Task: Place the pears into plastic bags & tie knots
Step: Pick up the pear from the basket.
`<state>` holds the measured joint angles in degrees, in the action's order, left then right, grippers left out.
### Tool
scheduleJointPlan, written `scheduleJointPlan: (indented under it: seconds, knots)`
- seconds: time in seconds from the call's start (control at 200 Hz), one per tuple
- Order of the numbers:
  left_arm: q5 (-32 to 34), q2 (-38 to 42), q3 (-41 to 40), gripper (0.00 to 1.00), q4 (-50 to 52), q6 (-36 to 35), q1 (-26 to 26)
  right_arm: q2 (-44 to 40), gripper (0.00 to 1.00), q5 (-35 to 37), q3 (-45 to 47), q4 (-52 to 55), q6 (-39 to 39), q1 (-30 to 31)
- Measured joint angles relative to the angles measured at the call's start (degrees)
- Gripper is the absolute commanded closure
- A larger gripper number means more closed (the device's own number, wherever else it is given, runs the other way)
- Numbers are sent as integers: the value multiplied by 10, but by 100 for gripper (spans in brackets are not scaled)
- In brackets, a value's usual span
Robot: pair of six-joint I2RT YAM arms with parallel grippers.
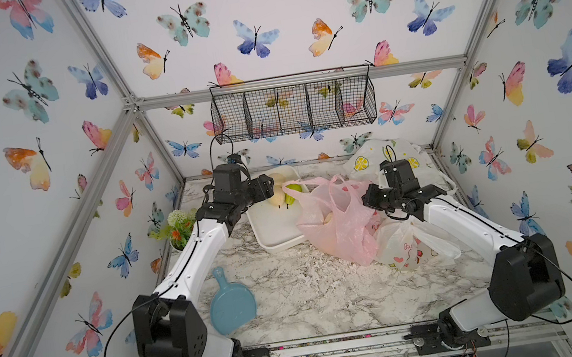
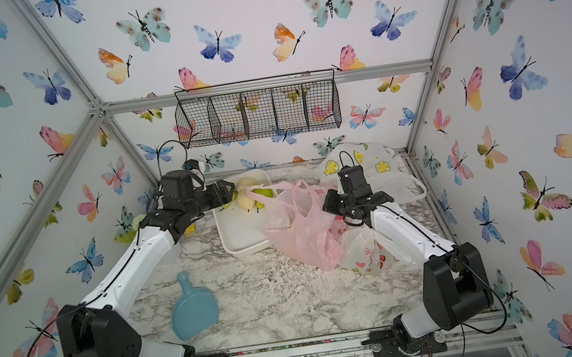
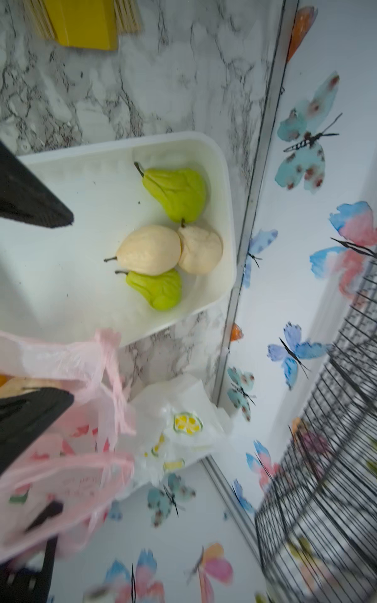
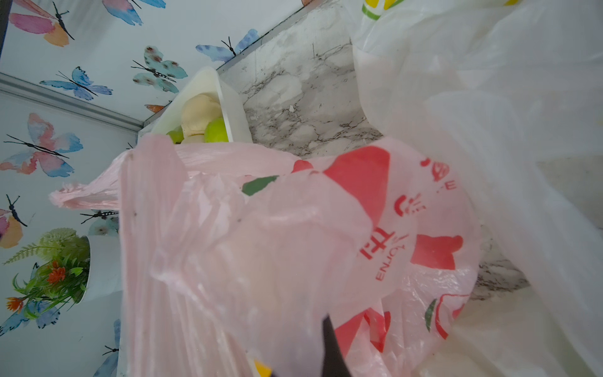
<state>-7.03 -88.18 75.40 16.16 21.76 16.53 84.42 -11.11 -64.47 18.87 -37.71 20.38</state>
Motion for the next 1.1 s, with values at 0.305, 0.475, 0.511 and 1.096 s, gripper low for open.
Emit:
scheduleJointPlan:
  seconds: [0.305,0.475,0.511,1.096]
  knots:
    - [42,-242,131,11,66,-25,8,0,98,-2,0,-1,0,-2]
    - [44,-297,182,14,60,-24,11,0,97,-2,0,0,1,-2]
    - [46,-313,195,14,56,-23,12,0,98,-2,-1,0,2,-2]
    - [67,-257,66,57,-31,-22,16,0,97,-1,-5,1,5,-2]
